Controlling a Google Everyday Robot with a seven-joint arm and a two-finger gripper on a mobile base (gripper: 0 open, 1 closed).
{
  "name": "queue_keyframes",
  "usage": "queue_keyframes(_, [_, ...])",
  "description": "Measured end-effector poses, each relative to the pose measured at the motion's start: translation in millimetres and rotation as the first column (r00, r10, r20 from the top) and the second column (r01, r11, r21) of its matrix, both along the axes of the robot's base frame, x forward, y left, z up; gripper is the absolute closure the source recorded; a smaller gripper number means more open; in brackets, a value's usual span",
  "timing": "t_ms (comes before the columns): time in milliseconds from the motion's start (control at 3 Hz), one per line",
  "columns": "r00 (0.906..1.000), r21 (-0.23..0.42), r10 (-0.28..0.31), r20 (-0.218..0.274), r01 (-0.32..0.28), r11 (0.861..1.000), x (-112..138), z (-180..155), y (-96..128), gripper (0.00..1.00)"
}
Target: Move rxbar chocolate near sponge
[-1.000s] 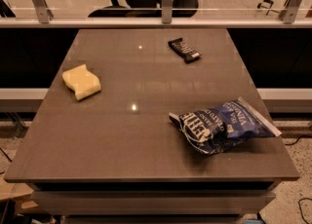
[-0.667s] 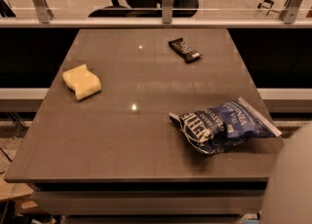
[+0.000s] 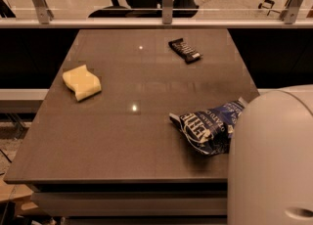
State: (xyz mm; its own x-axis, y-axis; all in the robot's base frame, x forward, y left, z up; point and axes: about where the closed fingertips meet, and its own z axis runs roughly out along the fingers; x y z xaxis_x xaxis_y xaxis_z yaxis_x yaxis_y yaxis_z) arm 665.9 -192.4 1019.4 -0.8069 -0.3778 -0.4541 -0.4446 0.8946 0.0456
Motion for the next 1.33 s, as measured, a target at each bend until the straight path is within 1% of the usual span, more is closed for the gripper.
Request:
queue_keyframes(333, [0.9995, 0.06, 0.031, -0.006, -0.031, 0.998, 19, -21, 18, 0.0])
queue_keyframes(667, [0.997, 0.122, 0.074, -0.024, -0.071, 0.99, 32, -42, 42, 0.0])
queue_keyframes(1000, [0.9931, 0.177, 0.108, -0.046, -0.098, 0.979, 40, -61, 67, 0.0])
queue_keyframes(1333, [0.9893, 0.188, 0.123, -0.078, -0.107, 0.976, 42, -74, 82, 0.0])
